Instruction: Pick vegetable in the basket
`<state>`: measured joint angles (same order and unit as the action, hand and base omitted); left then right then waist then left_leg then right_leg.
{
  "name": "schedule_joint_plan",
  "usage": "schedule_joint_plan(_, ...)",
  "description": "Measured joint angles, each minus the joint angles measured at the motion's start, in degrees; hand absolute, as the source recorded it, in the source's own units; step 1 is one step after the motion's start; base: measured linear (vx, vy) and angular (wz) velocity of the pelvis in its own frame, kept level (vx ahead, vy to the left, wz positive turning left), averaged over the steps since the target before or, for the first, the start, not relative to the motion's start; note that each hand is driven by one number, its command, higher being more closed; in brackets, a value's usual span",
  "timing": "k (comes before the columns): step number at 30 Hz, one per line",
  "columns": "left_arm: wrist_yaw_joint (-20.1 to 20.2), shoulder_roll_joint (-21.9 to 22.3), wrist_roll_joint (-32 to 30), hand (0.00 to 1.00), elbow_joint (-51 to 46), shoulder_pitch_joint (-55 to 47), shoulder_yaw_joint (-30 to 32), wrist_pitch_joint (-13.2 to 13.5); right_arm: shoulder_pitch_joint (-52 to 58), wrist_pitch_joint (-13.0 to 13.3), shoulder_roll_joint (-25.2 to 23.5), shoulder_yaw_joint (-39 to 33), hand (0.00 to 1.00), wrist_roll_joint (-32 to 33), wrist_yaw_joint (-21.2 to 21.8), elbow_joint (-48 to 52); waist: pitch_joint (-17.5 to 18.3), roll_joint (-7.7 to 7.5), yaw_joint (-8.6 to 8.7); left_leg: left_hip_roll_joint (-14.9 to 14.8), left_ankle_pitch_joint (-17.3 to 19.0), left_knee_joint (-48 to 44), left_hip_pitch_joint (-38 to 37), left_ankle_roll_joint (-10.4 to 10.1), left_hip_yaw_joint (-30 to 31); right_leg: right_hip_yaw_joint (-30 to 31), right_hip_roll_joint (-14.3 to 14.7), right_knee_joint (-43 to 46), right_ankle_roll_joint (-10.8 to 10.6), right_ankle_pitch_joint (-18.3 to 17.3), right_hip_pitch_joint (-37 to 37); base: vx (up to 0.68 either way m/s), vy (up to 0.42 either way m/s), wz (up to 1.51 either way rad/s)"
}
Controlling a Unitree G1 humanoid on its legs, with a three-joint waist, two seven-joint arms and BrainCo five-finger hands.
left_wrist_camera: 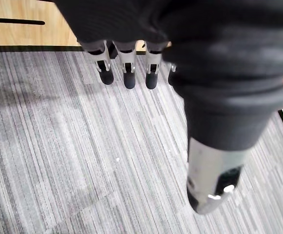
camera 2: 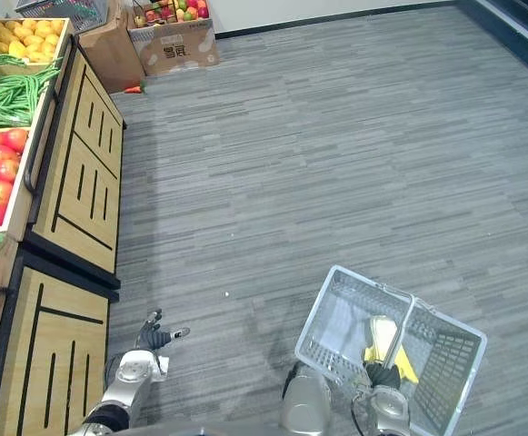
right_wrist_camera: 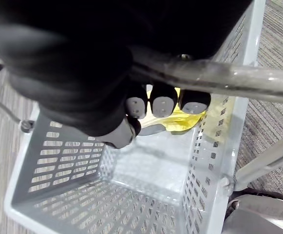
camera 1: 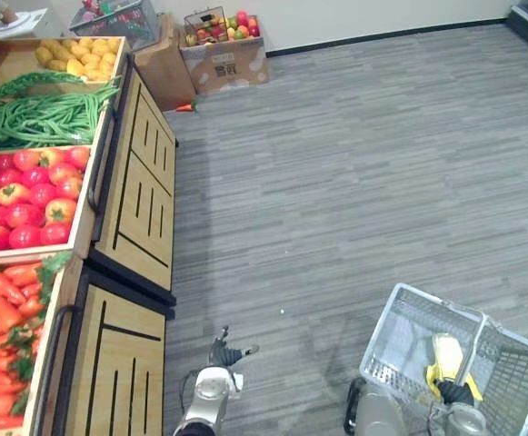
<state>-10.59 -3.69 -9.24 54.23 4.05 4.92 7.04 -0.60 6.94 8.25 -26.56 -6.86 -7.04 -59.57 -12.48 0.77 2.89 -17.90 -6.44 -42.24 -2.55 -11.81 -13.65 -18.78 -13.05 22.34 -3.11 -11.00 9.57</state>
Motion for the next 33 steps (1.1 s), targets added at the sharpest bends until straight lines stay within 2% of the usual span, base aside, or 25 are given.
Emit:
schedule_joint_plan(1, 0.14, 0.01, -0.01, 0.00, 0.76, -1.01, 0.37, -0.11, -0.03, -0.57, 0.17, -0.14, 1.00, 0.01, -0.09, -0.66, -0.07, -0.10, -0.09, -1.05, 5.89, -7.75, 4.36, 0.77, -0.01, -0.52, 0.40, -2.08, 0.03, -0.03, -3.78, 0.36, -0.061, 0.23)
schedule_joint_plan(2, 0.22, 0.14, -0.02, 0.00, 0.86, -2.32, 1.16, -0.08, 0.54, -0.77, 0.02, -0.24, 1.00, 0.01, -0.10, -1.54, -0.33, -0.60, -0.17, -0.92, 9.72, -11.20, 7.47, 2.13, -1.20, -1.62, 0.33, -4.82, -0.04, 0.01, -8.31, 0.42, -0.052, 0.29)
schedule_joint_plan(4, 0.23, 0.36, -0.02, 0.00, 0.81, -4.20, 3.49, -0.09, 2.10, -1.27, -0.33, -0.50, 1.00, 0.03, -0.22, -1.78, -0.50, -0.95, -1.16, -0.82, 13.71, -11.10, 12.94, 4.63, -3.91, -4.08, -0.13, -8.24, -0.17, 0.08, -13.35, 0.30, 0.085, 0.35)
schedule_joint_plan(5, 0.19, 0.70, 0.02, 0.00, 0.67, -5.34, 5.27, -0.09, 3.18, -1.32, -0.39, -0.56, 1.00, 0.02, -0.31, -1.68, -0.41, -1.10, -2.14, -0.27, 15.24, -7.45, 16.80, 5.34, -6.22, -5.34, -0.60, -9.98, -1.43, -0.04, -15.54, 0.28, 0.155, 0.31)
schedule_joint_plan(6, 0.45, 1.13, 0.77, 0.00, 0.46, -5.70, 6.23, 0.06, 3.27, -1.34, -0.71, -0.90, 1.00, 0.00, -0.36, -1.57, -0.31, -1.19, -2.25, 0.68, 15.61, -3.80, 18.46, 5.48, -7.09, -6.10, -0.94, -10.68, -2.62, -0.08, -16.59, 0.31, 0.215, 0.31)
schedule_joint_plan(7, 0.22, 2.05, 1.34, 0.00, 0.15, -6.07, 7.88, 0.14, 4.07, -1.40, -0.93, -2.47, 1.00, -0.03, -0.45, -1.23, -0.13, -0.49, -2.78, 2.50, 14.92, 6.93, 20.01, 6.23, -9.31, -7.54, -1.38, -11.58, -3.26, 0.00, -18.06, 0.35, 0.295, 0.30)
schedule_joint_plan(8, 0.25, 2.75, 1.28, 0.00, 0.55, -6.41, 8.57, 0.06, 4.77, -1.53, -0.81, -3.01, 1.00, -0.04, -0.79, -0.60, 0.44, 0.48, -3.31, 4.81, 9.76, 19.90, 20.17, 7.79, -10.78, -8.11, -1.73, -11.57, -5.07, -0.62, -19.29, 0.37, 0.329, 0.23)
schedule_joint_plan(9, 0.40, 3.37, 1.44, 0.00, 0.50, -6.95, 9.08, 0.16, 5.35, -1.56, -0.42, -2.97, 1.00, -0.05, -0.90, 0.23, 0.77, 1.43, -3.53, 5.76, 5.48, 25.18, 20.19, 11.93, -10.84, -8.07, -1.39, -11.58, -6.32, -1.35, -20.20, 0.38, 0.325, 0.36)
schedule_joint_plan(10, 0.62, 3.43, 1.06, 0.00, 0.34, -6.36, 10.77, -0.03, 5.28, -2.03, -2.89, -2.58, 1.00, -0.05, -1.27, 0.82, 1.80, -1.01, -3.28, 8.89, 6.34, 26.07, 19.54, 13.67, -11.95, -8.07, -3.68, -12.33, -7.19, -1.89, -21.06, 0.30, 0.222, 0.32)
schedule_joint_plan(11, 0.69, 3.54, 0.67, 0.00, 0.06, -6.51, 11.32, 0.05, 5.28, -2.02, -3.71, -2.04, 1.00, -0.07, -1.24, 1.35, 1.98, -1.49, -3.39, 9.30, 7.02, 25.99, 19.93, 13.41, -11.98, -7.91, -3.73, -12.83, -6.58, -1.44, -20.72, 0.39, 0.227, 0.17)
schedule_joint_plan(12, 1.20, 3.75, -0.14, 0.00, -1.13, -6.30, 13.93, 0.09, 5.04, -1.70, -6.79, -1.33, 1.00, -0.06, -1.17, 3.34, 2.15, -2.86, -5.25, 9.25, 10.16, 23.82, 21.01, 12.64, -12.88, -7.64, -3.42, -15.18, -6.22, 2.37, -20.92, 0.29, 0.160, -0.15)
schedule_joint_plan(15, 1.51, 3.60, -0.62, 0.00, -1.27, -6.48, 14.67, -0.04, 3.77, -1.63, -7.81, 0.77, 1.00, -0.21, -1.05, 3.40, 2.39, -2.91, -6.41, 8.65, 12.98, 22.32, 19.97, 12.81, -13.78, -4.92, -3.30, -15.51, -6.36, 7.37, -21.22, 0.27, 0.169, -0.20)
schedule_joint_plan(16, 1.83, 3.16, -0.84, 0.00, -0.68, -6.67, 14.57, -0.06, 3.58, -1.57, -7.72, 1.76, 1.00, -1.18, -0.78, 2.82, 3.20, -3.45, -6.86, 9.10, 13.47, 23.23, 18.74, 12.89, -13.85, -2.80, -3.56, -15.40, -6.49, 9.89, -21.13, 0.30, 0.200, -0.21)
schedule_joint_plan(18, 1.85, 2.13, -1.07, 0.00, 0.64, -6.91, 14.40, -0.22, 3.49, -1.50, -7.45, 2.50, 1.00, -1.79, -0.24, 1.37, 5.24, -4.94, -6.58, 11.07, 13.51, 26.04, 17.44, 13.03, -13.80, -0.86, -5.05, -12.26, -7.02, 11.54, -19.52, 0.23, 0.137, 0.06)
schedule_joint_plan(19, 1.81, 1.17, -1.09, 0.00, 0.72, -7.13, 12.82, -0.68, 2.70, -1.23, -6.93, 2.51, 1.00, -2.07, -0.03, 0.04, 6.04, -5.77, -6.12, 12.68, 13.73, 27.72, 15.94, 13.36, -13.41, 0.51, -6.85, -6.06, -8.31, 12.32, -17.23, 0.25, 0.144, 0.31)
schedule_joint_plan(21, 1.72, 0.06, -1.08, 0.00, 0.59, -7.43, 10.37, -1.14, 2.37, -0.76, -6.31, 2.90, 1.00, -2.16, 0.00, -0.21, 6.31, -6.69, -6.03, 14.34, 14.80, 28.76, 13.72, 14.02, -12.22, 3.82, -9.13, 5.42, -8.89, 16.53, -12.52, 0.24, 0.136, 0.40)
schedule_joint_plan(22, 1.67, -0.64, -1.08, 0.00, 0.44, -7.77, 8.71, -1.20, 2.32, -0.13, -6.00, 3.83, 1.00, -2.15, 0.01, -0.57, 6.43, -6.87, -5.88, 15.06, 15.53, 29.54, 11.80, 14.56, -10.86, 6.84, -9.77, 13.31, -8.91, 22.80, -9.27, 0.27, 0.114, 0.59)
schedule_joint_plan(23, 1.65, -1.45, -1.12, 0.00, 0.57, -8.23, 7.15, -1.52, 1.53, 0.27, -5.97, 4.92, 1.00, -2.16, 0.09, -0.56, 6.16, -6.72, -5.06, 15.80, 16.12, 30.22, 9.72, 15.44, -8.85, 8.99, -9.47, 23.09, -8.88, 24.42, -5.53, 0.29, 0.100, 0.67)
schedule_joint_plan(24, 1.64, -1.80, -1.09, 0.00, 0.60, -8.51, 6.75, -1.75, 1.01, 0.39, -5.95, 5.20, 1.00, -2.18, 0.13, -0.59, 6.11, -6.81, -4.65, 16.13, 16.40, 30.60, 8.52, 15.66, -7.67, 9.71, -8.66, 28.11, -8.64, 22.40, -3.97, 0.32, 0.071, 0.81)
schedule_joint_plan(26, 1.39, -1.98, -0.95, 0.00, 0.58, -9.41, 5.92, -2.25, 0.72, 0.89, -5.70, 5.54, 1.00, -2.13, 0.10, -0.52, 5.86, -6.20, -4.47, 17.28, 16.96, 34.15, 2.52, 16.33, -2.90, 8.77, -4.63, 37.93, -6.82, 11.34, 0.55, 0.42, 0.056, 1.02)
schedule_joint_plan(27, 1.25, -1.95, -0.94, 0.00, 0.58, -9.53, 5.68, -2.25, 0.77, 0.92, -5.67, 5.52, 1.00, -2.13, 0.08, -0.43, 5.82, -6.08, -4.34, 17.57, 16.98, 34.87, 1.39, 16.35, -1.53, 7.76, -3.91, 38.02, -6.34, 9.10, 1.49, 0.35, 0.016, 1.21)
schedule_joint_plan(28, 0.99, -1.89, -0.89, 0.00, 0.61, -9.54, 5.51, -2.26, 0.80, 0.92, -5.52, 5.48, 1.00, -2.14, 0.05, -0.41, 5.70, -5.93, -4.16, 17.95, 17.06, 35.30, 0.15, 16.39, 0.81, 6.13, -3.16, 36.67, -4.75, 5.58, 2.78, 0.35, -0.086, 1.63)
schedule_joint_plan(29, 0.68, -1.29, -0.62, 0.00, 0.62, -9.10, 5.66, -2.24, 0.96, 0.87, -5.20, 4.52, 1.00, -2.17, 0.05, -0.52, 5.51, -5.61, -3.99, 18.49, 17.80, 35.04, -1.16, 16.35, 5.54, 5.17, -2.04, 31.32, -3.15, 1.74, 4.87, 0.36, -0.128, 1.72)
schedule_joint_plan(31, 0.71, -0.03, -0.51, 0.00, 0.65, -8.97, 6.39, -2.19, 2.44, 0.97, -4.99, 4.25, 1.00, -2.15, 0.08, 0.39, 5.02, -4.52, -3.97, 18.20, 18.36, 34.71, -2.77, 15.45, 11.84, 6.41, -0.14, 21.16, -2.25, 0.52, 6.13, 0.42, -0.233, 1.92)
schedule_joint_plan(33, 0.72, 1.51, -0.34, 0.00, 0.66, -8.96, 8.09, -2.15, 2.60, 0.76, -5.57, 1.97, 1.00, -1.95, 0.08, 0.64, 4.72, -3.53, -3.88, 17.04, 19.25, 33.94, -3.59, 14.03, 16.22, 12.12, 2.05, 9.23, -2.60, 1.05, 6.40, 0.39, -0.305, 1.78)
